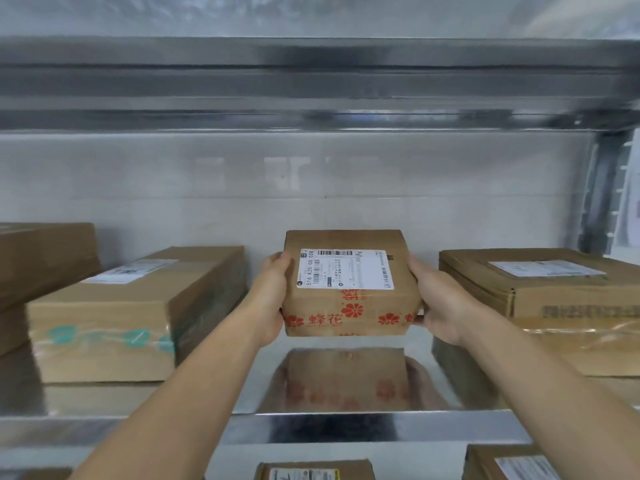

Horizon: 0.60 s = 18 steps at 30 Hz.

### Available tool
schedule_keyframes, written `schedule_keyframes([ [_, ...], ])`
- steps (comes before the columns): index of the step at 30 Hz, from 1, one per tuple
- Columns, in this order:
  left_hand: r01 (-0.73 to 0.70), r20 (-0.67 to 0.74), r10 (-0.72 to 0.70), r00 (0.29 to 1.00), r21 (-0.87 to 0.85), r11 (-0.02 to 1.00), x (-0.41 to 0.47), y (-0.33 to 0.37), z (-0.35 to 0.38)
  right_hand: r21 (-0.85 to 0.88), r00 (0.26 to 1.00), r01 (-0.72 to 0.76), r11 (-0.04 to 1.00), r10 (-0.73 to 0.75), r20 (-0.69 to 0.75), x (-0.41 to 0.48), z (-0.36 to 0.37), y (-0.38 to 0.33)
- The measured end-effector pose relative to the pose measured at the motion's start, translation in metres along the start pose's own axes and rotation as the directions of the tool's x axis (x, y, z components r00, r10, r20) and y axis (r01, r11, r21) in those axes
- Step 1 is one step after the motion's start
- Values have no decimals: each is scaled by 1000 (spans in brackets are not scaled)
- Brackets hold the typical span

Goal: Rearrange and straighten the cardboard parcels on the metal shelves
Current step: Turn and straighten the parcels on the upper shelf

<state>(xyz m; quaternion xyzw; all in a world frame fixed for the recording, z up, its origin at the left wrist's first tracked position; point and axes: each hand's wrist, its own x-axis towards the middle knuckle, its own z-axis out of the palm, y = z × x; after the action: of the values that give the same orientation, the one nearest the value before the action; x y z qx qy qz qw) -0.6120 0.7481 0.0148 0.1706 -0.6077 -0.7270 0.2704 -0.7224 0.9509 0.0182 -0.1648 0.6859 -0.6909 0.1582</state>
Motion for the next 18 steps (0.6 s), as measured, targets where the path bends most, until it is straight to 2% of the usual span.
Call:
schedule_keyframes([
  [11,64,-44,-62,997,61,996,-3,4,-1,-47,998,-66,997,66,-17,-11,1,-7],
  [18,20,-31,-17,999,121,992,-2,9,-6,-21,1000,-22,1000,22,-2,-9,-5,-12],
])
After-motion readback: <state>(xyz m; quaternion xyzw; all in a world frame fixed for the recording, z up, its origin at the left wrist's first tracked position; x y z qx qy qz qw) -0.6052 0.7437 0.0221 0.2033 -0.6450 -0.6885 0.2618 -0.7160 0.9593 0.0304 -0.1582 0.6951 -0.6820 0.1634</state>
